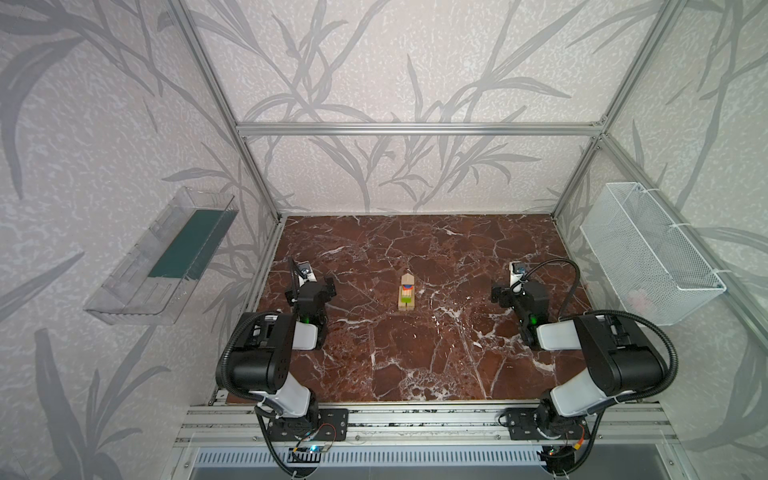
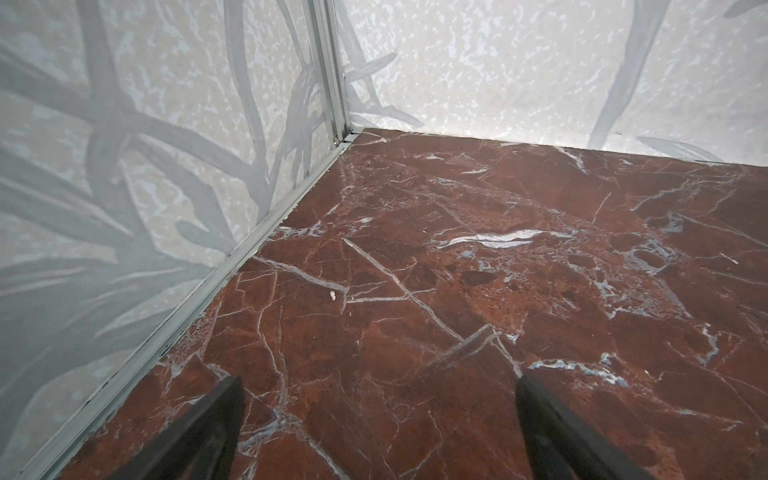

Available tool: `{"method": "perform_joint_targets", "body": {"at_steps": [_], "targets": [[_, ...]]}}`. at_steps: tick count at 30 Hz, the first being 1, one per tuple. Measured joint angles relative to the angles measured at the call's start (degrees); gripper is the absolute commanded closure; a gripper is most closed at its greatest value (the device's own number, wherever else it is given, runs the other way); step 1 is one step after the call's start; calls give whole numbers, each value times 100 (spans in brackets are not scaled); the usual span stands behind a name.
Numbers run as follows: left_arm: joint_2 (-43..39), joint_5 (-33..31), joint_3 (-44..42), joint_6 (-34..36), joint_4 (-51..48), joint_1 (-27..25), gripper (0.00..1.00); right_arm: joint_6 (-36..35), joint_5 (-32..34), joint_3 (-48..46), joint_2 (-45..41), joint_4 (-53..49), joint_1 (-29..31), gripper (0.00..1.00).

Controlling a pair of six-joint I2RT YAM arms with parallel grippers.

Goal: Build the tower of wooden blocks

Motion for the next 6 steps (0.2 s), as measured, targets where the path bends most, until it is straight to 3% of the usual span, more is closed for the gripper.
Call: {"method": "perform_joint_targets", "body": {"at_steps": [6], "targets": [[0, 4, 0, 2, -22, -24, 1, -9, -46, -2, 0, 0, 0, 1]]}}
